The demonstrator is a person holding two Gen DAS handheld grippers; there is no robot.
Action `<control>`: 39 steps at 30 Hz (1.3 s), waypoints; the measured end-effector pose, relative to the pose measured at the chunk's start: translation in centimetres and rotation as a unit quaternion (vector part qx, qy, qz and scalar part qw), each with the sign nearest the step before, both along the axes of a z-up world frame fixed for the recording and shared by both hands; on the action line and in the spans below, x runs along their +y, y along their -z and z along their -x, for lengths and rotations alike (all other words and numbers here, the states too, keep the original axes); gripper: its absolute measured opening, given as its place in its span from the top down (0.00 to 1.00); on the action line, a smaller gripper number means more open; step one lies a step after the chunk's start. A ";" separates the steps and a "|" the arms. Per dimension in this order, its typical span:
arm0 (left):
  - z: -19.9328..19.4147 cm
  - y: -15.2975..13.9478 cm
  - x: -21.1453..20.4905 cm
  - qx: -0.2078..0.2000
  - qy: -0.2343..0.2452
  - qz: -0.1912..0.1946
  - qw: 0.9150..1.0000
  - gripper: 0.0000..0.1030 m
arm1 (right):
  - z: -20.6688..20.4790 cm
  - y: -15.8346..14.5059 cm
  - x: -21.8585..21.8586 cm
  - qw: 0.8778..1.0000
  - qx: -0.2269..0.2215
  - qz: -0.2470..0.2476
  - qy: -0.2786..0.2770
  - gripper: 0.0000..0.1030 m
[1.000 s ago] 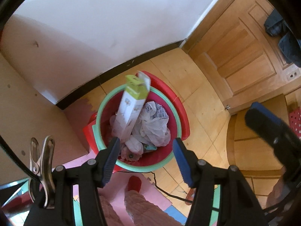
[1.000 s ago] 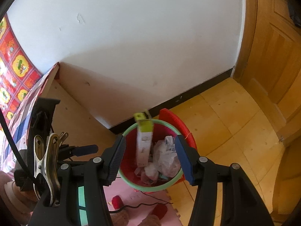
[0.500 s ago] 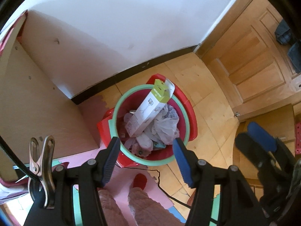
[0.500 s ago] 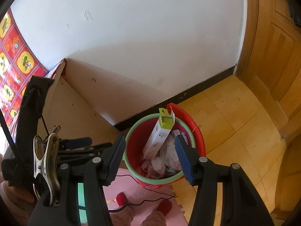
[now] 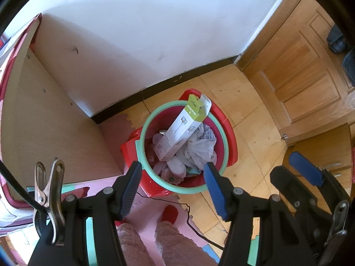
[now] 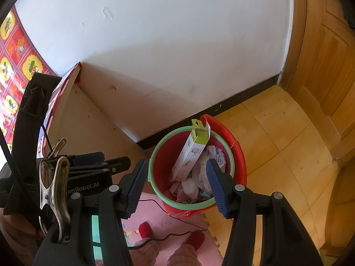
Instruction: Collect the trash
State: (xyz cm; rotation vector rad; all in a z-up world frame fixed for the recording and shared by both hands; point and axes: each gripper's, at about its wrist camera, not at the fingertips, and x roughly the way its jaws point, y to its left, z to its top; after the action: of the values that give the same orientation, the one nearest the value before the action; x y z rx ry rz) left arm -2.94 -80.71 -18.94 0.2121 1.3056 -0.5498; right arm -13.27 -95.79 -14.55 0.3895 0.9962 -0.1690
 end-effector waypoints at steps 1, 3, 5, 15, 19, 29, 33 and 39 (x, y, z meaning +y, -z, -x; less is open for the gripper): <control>0.0 0.1 0.0 0.001 0.000 0.000 1.000 0.41 | 0.0 0.0 0.0 1.000 0.000 0.000 0.000 0.45; 0.1 -0.1 0.1 -0.001 0.002 0.000 1.000 0.41 | 0.0 0.0 0.0 1.000 0.000 0.000 0.000 0.45; 0.1 0.0 0.0 0.001 0.000 0.000 1.000 0.41 | 0.2 0.0 0.2 1.000 -0.001 0.001 0.000 0.45; 0.4 -0.2 0.2 0.000 0.000 0.000 1.000 0.41 | 0.2 0.0 0.4 1.000 0.000 0.001 0.000 0.45; 0.4 -0.3 0.2 -0.001 0.000 0.000 1.000 0.41 | 0.3 0.0 0.5 1.000 0.000 0.001 0.001 0.45; 0.6 -0.2 0.3 0.000 0.000 -0.002 1.000 0.41 | 0.4 0.0 0.5 1.000 -0.001 0.001 0.000 0.45; 0.7 -0.2 0.6 0.001 -0.001 -0.005 1.000 0.41 | 0.6 0.0 0.5 1.000 0.000 0.000 0.001 0.45; 0.8 -0.1 0.9 0.002 -0.001 -0.006 1.000 0.41 | 0.6 0.1 0.6 1.000 -0.001 0.001 0.002 0.45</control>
State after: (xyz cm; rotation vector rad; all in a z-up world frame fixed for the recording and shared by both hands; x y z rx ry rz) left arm -3.77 -79.81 -18.88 0.2195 1.3129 -0.5407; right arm -13.84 -95.24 -14.61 0.3900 0.9937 -0.1724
